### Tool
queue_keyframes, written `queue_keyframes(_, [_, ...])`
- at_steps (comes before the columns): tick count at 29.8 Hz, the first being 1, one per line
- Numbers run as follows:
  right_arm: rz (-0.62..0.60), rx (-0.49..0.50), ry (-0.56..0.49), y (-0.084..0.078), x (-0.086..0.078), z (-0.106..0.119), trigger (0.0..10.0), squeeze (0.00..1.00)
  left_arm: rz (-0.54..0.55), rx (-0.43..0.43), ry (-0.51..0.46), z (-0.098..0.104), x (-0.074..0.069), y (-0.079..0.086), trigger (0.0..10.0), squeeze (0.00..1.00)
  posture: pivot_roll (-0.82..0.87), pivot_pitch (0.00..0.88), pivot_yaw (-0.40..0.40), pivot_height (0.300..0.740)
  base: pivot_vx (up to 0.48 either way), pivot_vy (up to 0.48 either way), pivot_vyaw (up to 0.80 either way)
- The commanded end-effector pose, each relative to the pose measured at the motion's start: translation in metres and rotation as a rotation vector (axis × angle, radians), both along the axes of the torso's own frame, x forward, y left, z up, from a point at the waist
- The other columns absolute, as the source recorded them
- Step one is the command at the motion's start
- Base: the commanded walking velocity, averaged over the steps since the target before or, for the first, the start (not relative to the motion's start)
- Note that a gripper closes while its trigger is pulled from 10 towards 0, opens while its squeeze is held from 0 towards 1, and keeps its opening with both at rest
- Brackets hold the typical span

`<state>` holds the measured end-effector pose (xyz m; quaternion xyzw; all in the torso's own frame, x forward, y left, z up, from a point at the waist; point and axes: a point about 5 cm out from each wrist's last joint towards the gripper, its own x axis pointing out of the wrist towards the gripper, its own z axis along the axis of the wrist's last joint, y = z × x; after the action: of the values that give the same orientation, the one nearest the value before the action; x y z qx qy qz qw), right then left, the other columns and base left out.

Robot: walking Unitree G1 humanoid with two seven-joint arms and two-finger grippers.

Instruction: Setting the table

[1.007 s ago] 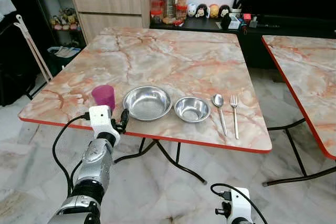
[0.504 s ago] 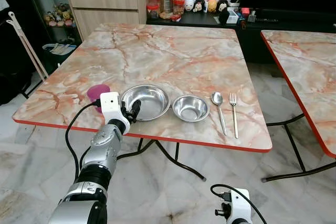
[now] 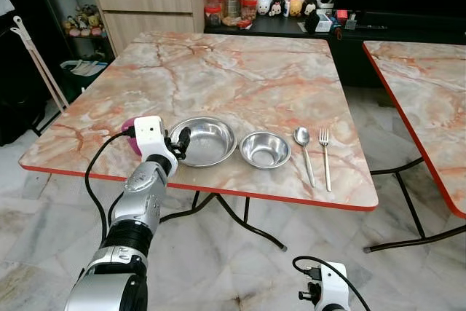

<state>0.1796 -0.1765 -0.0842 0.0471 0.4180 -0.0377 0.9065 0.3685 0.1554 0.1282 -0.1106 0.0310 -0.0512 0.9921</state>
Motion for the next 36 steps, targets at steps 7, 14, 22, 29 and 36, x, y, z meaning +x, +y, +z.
queue_keyframes(7, [-0.016, 0.002, -0.009, -0.002, 0.002, 0.001, 10.0, 0.00, 0.018, 0.015, 0.070, -0.008, 0.001, -0.005, 10.0, 1.00, 0.03, 0.000, -0.002, 0.740, 0.000, 0.000, 0.00])
queue_keyframes(14, [-0.015, 0.002, -0.010, -0.003, 0.002, 0.001, 10.0, 0.00, 0.030, 0.030, 0.101, -0.008, 0.003, -0.013, 10.0, 0.00, 0.03, 0.000, -0.003, 0.740, 0.000, 0.000, 0.00])
queue_keyframes(22, [-0.019, 0.003, -0.012, -0.003, 0.002, 0.001, 10.0, 0.00, 0.080, 0.051, 0.120, -0.008, 0.005, -0.012, 10.0, 0.00, 0.02, 0.000, -0.004, 0.740, 0.000, 0.000, 0.00])
queue_keyframes(29, [-0.018, 0.003, -0.011, -0.003, 0.002, 0.001, 10.0, 0.00, 0.116, 0.058, 0.163, -0.013, 0.005, -0.008, 10.0, 0.00, 0.02, 0.000, -0.004, 0.740, 0.000, 0.000, 0.00])
queue_keyframes(36, [-0.017, 0.004, -0.009, -0.003, 0.001, 0.001, 10.0, 0.00, 0.134, 0.024, 0.216, -0.019, 0.006, -0.009, 10.0, 0.00, 0.02, 0.000, -0.003, 0.740, 0.000, 0.000, 0.00])
